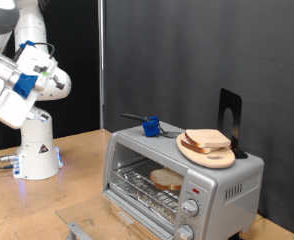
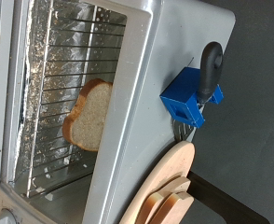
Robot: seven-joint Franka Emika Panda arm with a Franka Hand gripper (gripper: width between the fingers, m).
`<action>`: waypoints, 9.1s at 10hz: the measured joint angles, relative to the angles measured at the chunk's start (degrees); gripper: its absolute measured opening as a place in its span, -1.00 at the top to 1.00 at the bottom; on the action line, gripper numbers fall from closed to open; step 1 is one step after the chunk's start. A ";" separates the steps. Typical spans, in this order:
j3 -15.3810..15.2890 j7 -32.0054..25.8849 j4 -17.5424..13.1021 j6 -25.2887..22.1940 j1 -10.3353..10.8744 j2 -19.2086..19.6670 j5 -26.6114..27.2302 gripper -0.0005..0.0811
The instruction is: Make a piece of toast with the oven
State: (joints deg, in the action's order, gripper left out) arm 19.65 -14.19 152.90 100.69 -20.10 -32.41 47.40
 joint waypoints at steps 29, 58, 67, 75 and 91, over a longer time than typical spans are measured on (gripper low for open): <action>-8.37 -14.54 -11.03 15.63 2.86 48.46 13.87 -0.97; -15.29 -7.68 4.01 5.23 -0.16 19.14 16.35 -0.97; -14.82 -2.37 -13.18 1.12 -0.11 34.64 21.27 -0.97; -17.46 1.32 -26.73 -1.02 0.01 47.15 26.10 -0.97; -19.37 8.38 -42.93 -7.51 0.50 59.63 21.24 -0.97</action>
State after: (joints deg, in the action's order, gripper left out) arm 0.28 -5.81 109.98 93.18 -19.60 27.23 68.64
